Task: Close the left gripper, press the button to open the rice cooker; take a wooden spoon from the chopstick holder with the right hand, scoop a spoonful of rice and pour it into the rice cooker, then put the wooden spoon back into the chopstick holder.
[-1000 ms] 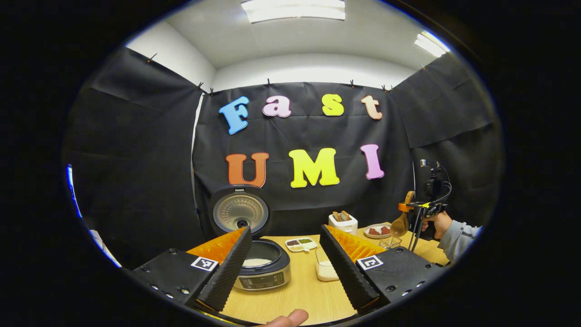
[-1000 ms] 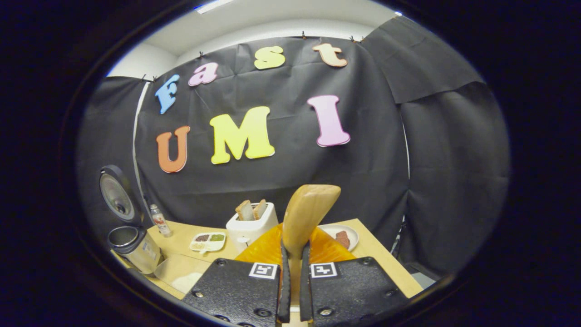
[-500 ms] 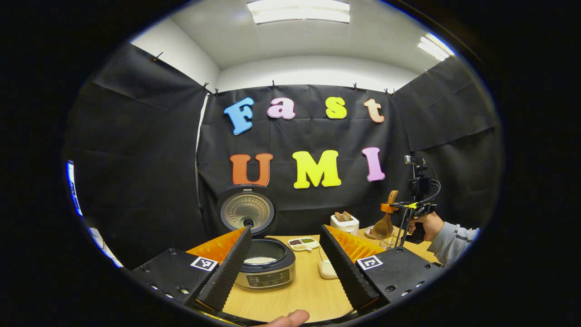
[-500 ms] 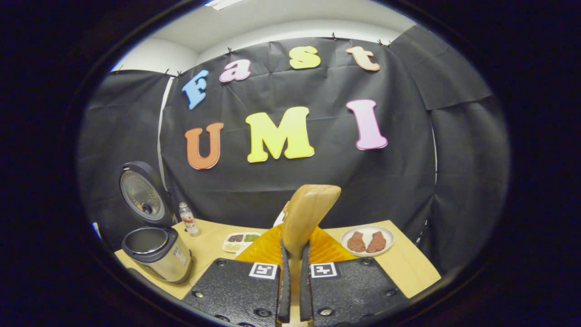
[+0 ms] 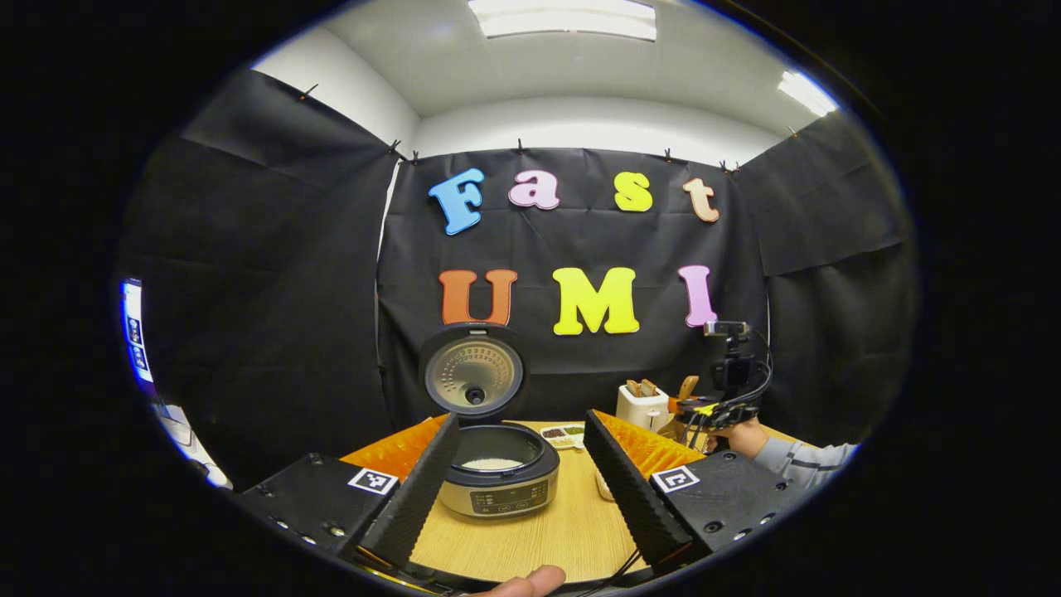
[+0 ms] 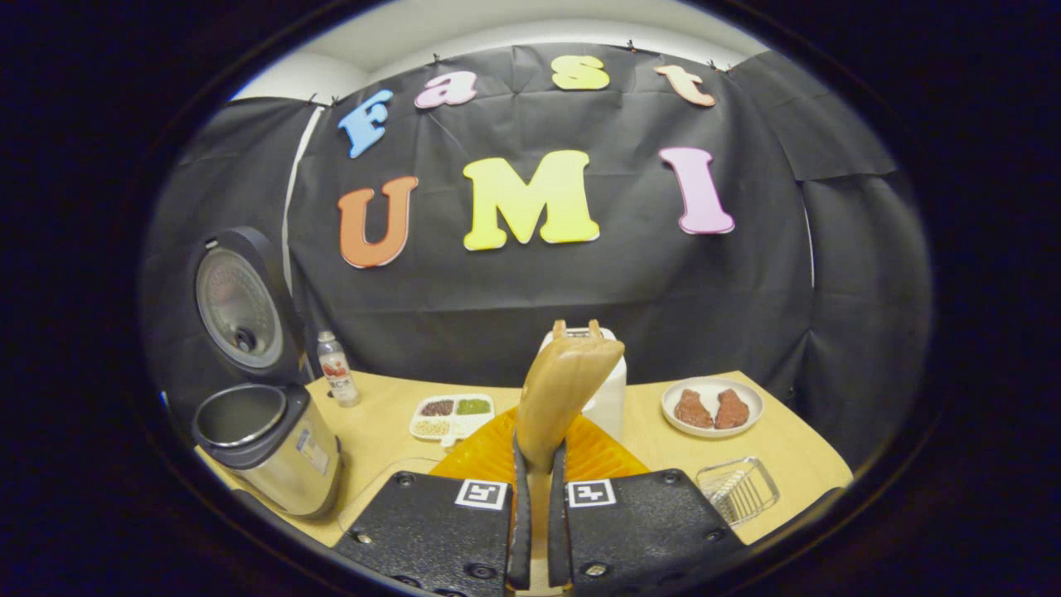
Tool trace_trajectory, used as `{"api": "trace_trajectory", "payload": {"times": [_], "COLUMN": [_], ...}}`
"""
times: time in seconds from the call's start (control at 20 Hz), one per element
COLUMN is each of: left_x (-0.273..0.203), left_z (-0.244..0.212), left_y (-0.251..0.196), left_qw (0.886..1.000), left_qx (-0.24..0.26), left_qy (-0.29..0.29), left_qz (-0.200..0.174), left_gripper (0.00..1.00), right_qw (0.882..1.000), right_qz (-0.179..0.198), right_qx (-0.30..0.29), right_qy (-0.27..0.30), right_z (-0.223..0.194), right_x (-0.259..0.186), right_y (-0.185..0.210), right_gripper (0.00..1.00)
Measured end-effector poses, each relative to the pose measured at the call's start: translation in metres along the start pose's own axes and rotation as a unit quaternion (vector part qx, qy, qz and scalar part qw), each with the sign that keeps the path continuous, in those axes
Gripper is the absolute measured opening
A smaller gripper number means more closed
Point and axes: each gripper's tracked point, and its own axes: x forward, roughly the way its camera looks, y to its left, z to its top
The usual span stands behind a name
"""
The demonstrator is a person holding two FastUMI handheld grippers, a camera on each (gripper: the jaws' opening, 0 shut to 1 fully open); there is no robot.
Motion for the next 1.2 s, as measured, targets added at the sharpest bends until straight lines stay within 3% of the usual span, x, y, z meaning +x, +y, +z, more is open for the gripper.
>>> {"api": "trace_trajectory", "payload": {"times": [0.2, 0.25, 0.35, 0.4, 0.65, 0.9, 1.2], "left_x": [0.002, 0.004, 0.008, 0.009, 0.015, 0.017, 0.018], "left_z": [0.001, -0.001, -0.006, -0.007, -0.007, -0.009, -0.012], "left_y": [-0.001, -0.004, -0.009, -0.009, -0.012, -0.015, -0.013], "left_qw": [1.000, 1.000, 1.000, 1.000, 1.000, 1.000, 1.000], "left_qx": [0.009, 0.009, 0.008, 0.007, 0.006, 0.013, 0.011], "left_qy": [-0.006, -0.003, 0.006, 0.007, 0.010, 0.012, 0.019], "left_qz": [-0.002, -0.006, -0.017, -0.017, -0.017, -0.017, -0.015], "left_gripper": [0.96, 0.96, 0.96, 0.96, 0.96, 0.96, 0.96], "right_qw": [0.998, 0.999, 0.999, 0.999, 0.992, 0.987, 0.961], "right_qz": [-0.039, -0.034, 0.006, 0.016, 0.055, 0.063, 0.130], "right_qx": [-0.037, -0.025, -0.003, 0.014, 0.078, 0.113, 0.199], "right_qy": [0.022, 0.017, 0.043, 0.044, 0.078, 0.092, 0.140], "right_z": [-0.037, -0.041, -0.057, -0.058, -0.066, -0.072, -0.077], "right_x": [0.021, 0.021, 0.019, 0.015, 0.003, -0.003, 0.005], "right_y": [-0.010, -0.007, 0.011, 0.018, 0.040, 0.050, 0.079], "right_gripper": [0.13, 0.13, 0.10, 0.13, 0.13, 0.13, 0.13]}}
